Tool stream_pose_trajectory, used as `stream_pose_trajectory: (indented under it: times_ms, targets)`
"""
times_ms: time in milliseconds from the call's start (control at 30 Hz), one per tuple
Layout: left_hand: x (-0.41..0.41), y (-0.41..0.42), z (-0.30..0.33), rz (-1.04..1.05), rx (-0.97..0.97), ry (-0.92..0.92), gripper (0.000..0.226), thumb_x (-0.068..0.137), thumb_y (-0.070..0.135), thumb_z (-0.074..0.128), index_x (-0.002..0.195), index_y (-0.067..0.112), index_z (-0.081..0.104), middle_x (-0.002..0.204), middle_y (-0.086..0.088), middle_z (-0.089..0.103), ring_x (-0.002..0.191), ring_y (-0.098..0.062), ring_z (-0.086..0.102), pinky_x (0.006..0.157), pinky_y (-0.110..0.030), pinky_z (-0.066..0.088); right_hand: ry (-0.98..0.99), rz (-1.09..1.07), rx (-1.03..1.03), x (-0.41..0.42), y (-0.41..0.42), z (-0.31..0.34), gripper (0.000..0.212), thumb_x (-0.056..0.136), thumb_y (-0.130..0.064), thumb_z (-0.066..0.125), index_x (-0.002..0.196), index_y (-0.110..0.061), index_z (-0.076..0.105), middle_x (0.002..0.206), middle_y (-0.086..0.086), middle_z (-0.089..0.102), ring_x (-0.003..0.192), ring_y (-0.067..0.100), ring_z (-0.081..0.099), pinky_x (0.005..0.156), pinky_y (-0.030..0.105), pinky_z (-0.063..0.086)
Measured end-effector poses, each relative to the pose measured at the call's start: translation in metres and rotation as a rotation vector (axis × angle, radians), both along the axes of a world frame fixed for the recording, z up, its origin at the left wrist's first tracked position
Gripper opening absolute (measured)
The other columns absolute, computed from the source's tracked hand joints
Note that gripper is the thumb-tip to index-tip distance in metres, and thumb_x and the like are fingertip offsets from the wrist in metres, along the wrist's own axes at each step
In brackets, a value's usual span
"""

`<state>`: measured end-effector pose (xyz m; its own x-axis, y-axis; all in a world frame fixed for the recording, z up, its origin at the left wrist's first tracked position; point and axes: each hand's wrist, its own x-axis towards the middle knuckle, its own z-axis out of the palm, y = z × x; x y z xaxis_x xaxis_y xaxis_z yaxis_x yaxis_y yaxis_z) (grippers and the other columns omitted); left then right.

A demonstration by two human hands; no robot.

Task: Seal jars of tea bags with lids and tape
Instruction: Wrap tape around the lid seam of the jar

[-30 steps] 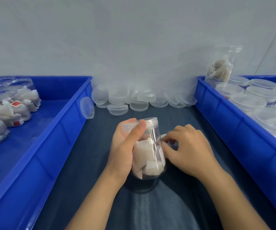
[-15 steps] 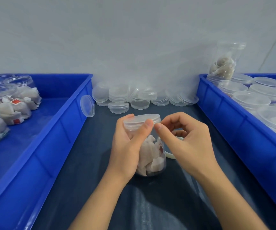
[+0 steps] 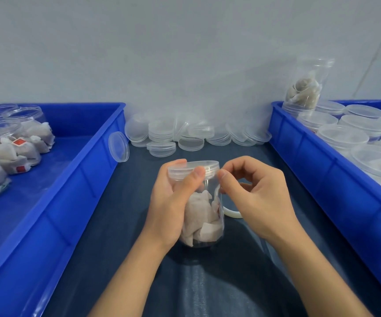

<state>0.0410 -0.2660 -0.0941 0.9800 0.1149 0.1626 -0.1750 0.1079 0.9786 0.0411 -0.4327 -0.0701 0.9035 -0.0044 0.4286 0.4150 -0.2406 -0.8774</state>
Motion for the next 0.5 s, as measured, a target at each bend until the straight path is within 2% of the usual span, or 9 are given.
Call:
stream_pose_trajectory:
  times_ms: [67, 133, 200, 233, 333, 433, 500]
  targets:
    - [0.001, 0.001, 0.000, -0.004, -0.018, -0.002, 0.083, 0.067, 0.064, 0.076, 0.134, 0.019, 0.057, 0.106, -0.017, 0.078, 0.107, -0.036, 0.074, 0.102, -0.051, 0.058, 0.001, 0.001, -0.007, 0.001, 0.000, -0.002, 0.013, 0.095, -0.018, 0.074, 0.085, -0.026, 0.072, 0.084, -0.006, 0.074, 0.075, 0.020, 0.072, 0.071, 0.044, 0.061]
    - [0.001, 0.001, -0.001, -0.014, -0.035, 0.000, 0.083, 0.067, 0.063, 0.076, 0.135, 0.017, 0.058, 0.106, -0.019, 0.077, 0.108, -0.038, 0.073, 0.101, -0.050, 0.058, 0.019, 0.045, 0.047, 0.002, 0.000, -0.004, 0.005, 0.093, -0.034, 0.073, 0.094, -0.030, 0.071, 0.092, -0.007, 0.074, 0.083, 0.020, 0.073, 0.075, 0.048, 0.062]
    - [0.001, 0.000, -0.002, -0.040, -0.038, 0.008, 0.083, 0.068, 0.062, 0.076, 0.135, 0.016, 0.058, 0.109, -0.017, 0.077, 0.107, -0.035, 0.075, 0.093, -0.040, 0.061, 0.094, 0.108, 0.083, 0.004, 0.001, -0.007, 0.033, 0.087, -0.054, 0.068, 0.114, -0.035, 0.068, 0.109, -0.010, 0.073, 0.094, 0.016, 0.073, 0.079, 0.044, 0.063]
    - [0.001, -0.001, -0.003, -0.057, -0.045, 0.016, 0.082, 0.069, 0.060, 0.076, 0.135, 0.015, 0.058, 0.110, -0.016, 0.078, 0.105, -0.031, 0.076, 0.089, -0.035, 0.061, 0.125, 0.144, 0.050, 0.004, 0.001, -0.010, 0.044, 0.085, -0.060, 0.066, 0.123, -0.037, 0.065, 0.113, -0.013, 0.072, 0.097, 0.012, 0.073, 0.079, 0.036, 0.061]
    - [0.001, -0.002, -0.004, -0.104, -0.049, 0.035, 0.080, 0.072, 0.059, 0.076, 0.135, 0.014, 0.058, 0.111, -0.015, 0.079, 0.108, -0.027, 0.077, 0.090, -0.034, 0.060, 0.162, 0.240, -0.021, 0.004, 0.002, -0.011, 0.049, 0.094, -0.056, 0.063, 0.136, -0.032, 0.062, 0.099, -0.018, 0.076, 0.088, 0.001, 0.071, 0.075, 0.016, 0.052]
    - [0.001, -0.001, -0.004, -0.122, -0.051, 0.049, 0.078, 0.073, 0.059, 0.075, 0.135, 0.015, 0.059, 0.114, -0.013, 0.079, 0.114, -0.033, 0.074, 0.103, -0.049, 0.056, 0.173, 0.257, 0.019, 0.006, -0.002, -0.010, 0.053, 0.094, -0.050, 0.061, 0.142, -0.026, 0.061, 0.101, -0.014, 0.078, 0.097, 0.003, 0.073, 0.076, 0.016, 0.053]
    - [0.002, 0.002, -0.005, -0.126, -0.052, 0.061, 0.075, 0.073, 0.059, 0.076, 0.133, 0.016, 0.060, 0.116, -0.013, 0.079, 0.115, -0.033, 0.074, 0.106, -0.052, 0.055, 0.184, 0.268, 0.042, 0.005, -0.003, -0.009, 0.056, 0.094, -0.051, 0.061, 0.144, -0.025, 0.060, 0.109, -0.009, 0.079, 0.107, 0.007, 0.074, 0.078, 0.018, 0.056]
